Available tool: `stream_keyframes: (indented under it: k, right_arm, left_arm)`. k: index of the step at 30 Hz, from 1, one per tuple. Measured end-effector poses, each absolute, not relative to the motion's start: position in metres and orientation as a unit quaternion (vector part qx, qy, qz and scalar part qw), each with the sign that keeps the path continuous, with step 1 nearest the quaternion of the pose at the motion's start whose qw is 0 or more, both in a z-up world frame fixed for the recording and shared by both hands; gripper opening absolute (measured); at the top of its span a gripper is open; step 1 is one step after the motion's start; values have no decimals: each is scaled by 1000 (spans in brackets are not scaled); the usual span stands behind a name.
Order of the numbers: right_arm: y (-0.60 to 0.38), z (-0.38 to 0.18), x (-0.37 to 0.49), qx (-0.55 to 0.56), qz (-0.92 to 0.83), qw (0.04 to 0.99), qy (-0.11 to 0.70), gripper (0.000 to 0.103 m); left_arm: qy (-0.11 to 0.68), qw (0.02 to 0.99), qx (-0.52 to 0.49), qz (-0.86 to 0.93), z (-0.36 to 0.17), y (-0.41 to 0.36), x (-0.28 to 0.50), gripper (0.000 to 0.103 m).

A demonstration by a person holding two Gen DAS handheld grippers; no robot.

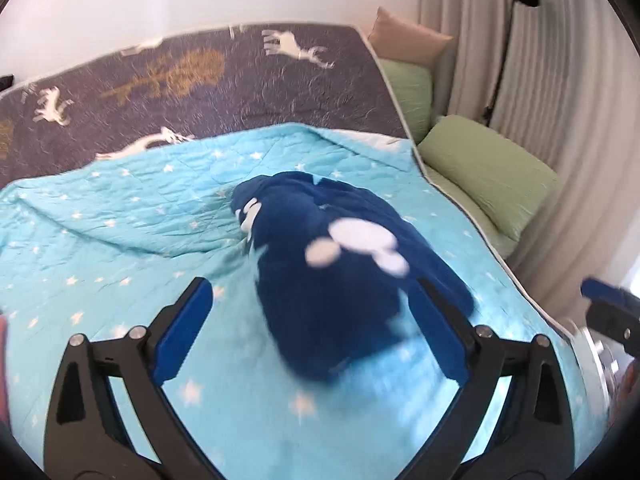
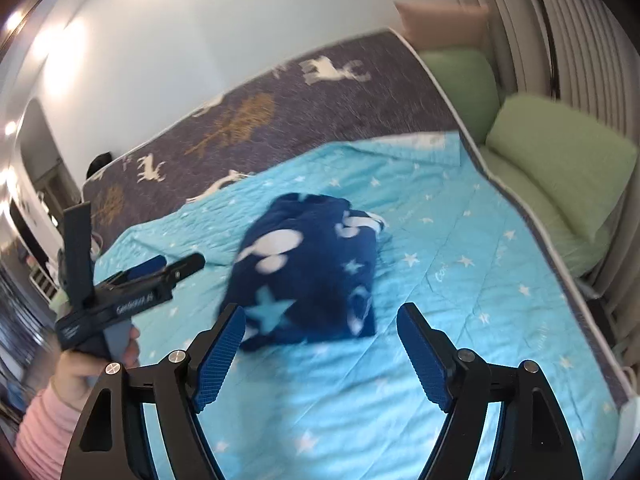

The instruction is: Fold small clothes

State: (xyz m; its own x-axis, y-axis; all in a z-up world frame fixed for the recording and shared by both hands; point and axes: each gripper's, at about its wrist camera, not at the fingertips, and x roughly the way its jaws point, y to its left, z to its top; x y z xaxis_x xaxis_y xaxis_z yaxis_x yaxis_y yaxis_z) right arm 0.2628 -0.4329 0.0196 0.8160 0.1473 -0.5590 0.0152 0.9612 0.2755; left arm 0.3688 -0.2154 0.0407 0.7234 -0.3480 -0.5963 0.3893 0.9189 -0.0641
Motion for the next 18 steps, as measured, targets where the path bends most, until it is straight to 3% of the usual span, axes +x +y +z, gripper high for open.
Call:
stream_keyframes:
  k: [6, 18]
  right_arm:
    - [-384, 40, 156, 40, 12, 981, 187, 90]
    - [-343, 47, 12, 8, 3, 990, 144, 91]
  left_arm:
    - [241, 950, 40, -192, 75, -192, 261, 102]
    - [195, 961, 59, -188, 108, -175, 118, 102]
